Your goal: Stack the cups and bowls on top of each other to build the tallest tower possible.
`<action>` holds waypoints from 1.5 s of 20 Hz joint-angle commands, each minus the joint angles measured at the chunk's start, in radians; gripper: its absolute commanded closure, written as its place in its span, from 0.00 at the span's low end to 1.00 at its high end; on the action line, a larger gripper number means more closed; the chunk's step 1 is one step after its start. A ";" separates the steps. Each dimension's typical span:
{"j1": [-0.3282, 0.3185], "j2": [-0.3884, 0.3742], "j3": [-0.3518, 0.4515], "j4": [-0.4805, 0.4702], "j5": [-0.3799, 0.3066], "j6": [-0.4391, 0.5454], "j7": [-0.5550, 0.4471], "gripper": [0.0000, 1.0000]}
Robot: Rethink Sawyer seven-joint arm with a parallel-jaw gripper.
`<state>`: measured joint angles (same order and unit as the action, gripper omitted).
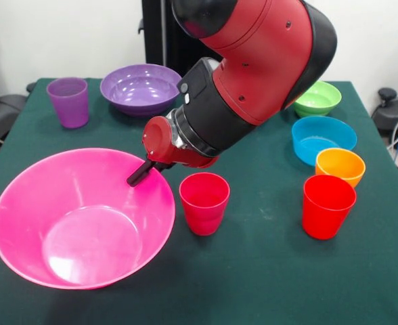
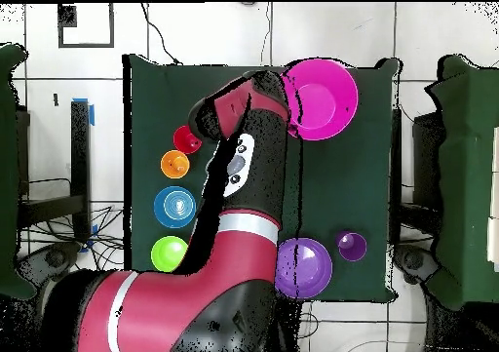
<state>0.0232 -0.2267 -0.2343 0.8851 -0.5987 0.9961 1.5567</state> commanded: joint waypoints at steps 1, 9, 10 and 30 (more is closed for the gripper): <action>0.009 0.016 0.093 -0.015 -0.068 0.043 -0.317 1.00; 0.014 0.016 0.085 -0.013 -0.073 0.037 -0.299 1.00; 0.014 0.016 0.085 -0.013 -0.072 0.037 -0.297 1.00; 0.016 0.026 0.094 -0.026 -0.076 0.048 -0.327 0.00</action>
<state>0.0232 -0.2291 -0.2344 0.8850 -0.6037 0.9961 1.5567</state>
